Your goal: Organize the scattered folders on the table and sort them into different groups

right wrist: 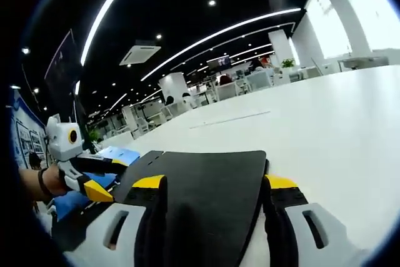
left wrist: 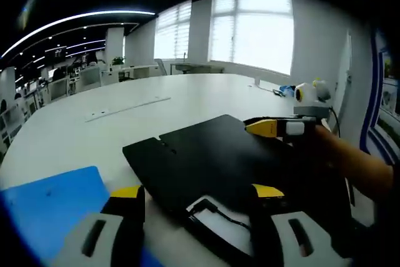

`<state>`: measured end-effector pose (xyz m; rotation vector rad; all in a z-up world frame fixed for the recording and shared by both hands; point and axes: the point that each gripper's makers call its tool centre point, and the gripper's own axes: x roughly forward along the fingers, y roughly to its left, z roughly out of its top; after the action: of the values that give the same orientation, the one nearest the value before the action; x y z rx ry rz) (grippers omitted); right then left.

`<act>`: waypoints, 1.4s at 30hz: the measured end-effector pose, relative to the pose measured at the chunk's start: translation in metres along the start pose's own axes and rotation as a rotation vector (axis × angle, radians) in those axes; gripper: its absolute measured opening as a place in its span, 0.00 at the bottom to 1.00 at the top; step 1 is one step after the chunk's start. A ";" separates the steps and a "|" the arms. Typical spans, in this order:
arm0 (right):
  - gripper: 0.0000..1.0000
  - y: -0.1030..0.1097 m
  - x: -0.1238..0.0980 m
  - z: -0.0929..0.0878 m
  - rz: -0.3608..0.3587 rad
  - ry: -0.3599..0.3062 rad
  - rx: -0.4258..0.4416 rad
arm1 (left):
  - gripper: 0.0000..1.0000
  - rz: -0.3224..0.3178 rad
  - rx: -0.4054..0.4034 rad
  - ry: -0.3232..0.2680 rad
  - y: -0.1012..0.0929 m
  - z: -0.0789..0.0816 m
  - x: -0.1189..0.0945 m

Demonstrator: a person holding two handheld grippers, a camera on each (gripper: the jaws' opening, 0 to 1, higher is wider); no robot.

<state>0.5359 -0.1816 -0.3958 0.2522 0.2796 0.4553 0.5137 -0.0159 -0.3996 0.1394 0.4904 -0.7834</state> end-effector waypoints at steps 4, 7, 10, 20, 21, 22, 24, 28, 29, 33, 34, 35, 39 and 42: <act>0.61 0.000 0.000 -0.001 -0.001 0.003 -0.012 | 0.68 0.012 0.037 -0.022 0.002 0.004 -0.004; 0.61 0.000 -0.001 -0.001 -0.004 0.004 -0.015 | 0.68 0.028 0.110 -0.046 0.001 0.011 -0.012; 0.66 0.004 -0.003 0.009 0.003 -0.051 -0.060 | 0.72 0.019 0.118 -0.061 0.000 0.012 -0.022; 0.87 0.024 -0.010 0.005 0.055 -0.050 -0.131 | 0.86 0.042 0.020 -0.098 0.024 -0.005 -0.056; 0.87 0.029 -0.011 0.007 0.071 -0.060 -0.146 | 0.87 0.044 0.015 -0.105 0.026 -0.006 -0.061; 0.88 0.031 -0.012 0.007 0.075 -0.064 -0.150 | 0.88 0.044 0.011 -0.111 0.027 -0.005 -0.065; 0.91 0.035 -0.016 0.007 0.082 -0.067 -0.153 | 0.90 0.058 -0.006 -0.147 0.033 -0.001 -0.076; 0.93 0.046 -0.023 0.001 0.097 -0.059 -0.205 | 0.96 0.074 -0.008 -0.176 0.035 0.001 -0.090; 0.95 0.047 -0.025 0.000 0.099 -0.056 -0.208 | 0.97 0.075 -0.005 -0.177 0.035 0.000 -0.092; 0.98 0.053 -0.036 -0.002 0.100 -0.065 -0.217 | 0.97 0.078 0.005 -0.172 0.033 -0.007 -0.101; 0.98 0.054 -0.038 -0.002 0.102 -0.069 -0.213 | 0.98 0.077 0.006 -0.173 0.031 -0.008 -0.104; 0.98 0.057 -0.042 -0.002 0.107 -0.071 -0.200 | 0.99 0.076 0.010 -0.172 0.030 -0.009 -0.106; 0.98 0.065 -0.053 -0.007 0.118 -0.074 -0.195 | 0.99 0.110 0.026 -0.192 0.033 -0.010 -0.121; 0.98 0.073 -0.063 -0.009 0.130 -0.081 -0.196 | 0.99 0.140 0.048 -0.211 0.035 -0.009 -0.133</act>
<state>0.4496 -0.1460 -0.3696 0.0970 0.1385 0.5957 0.4551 0.0971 -0.3472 0.1324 0.2586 -0.6640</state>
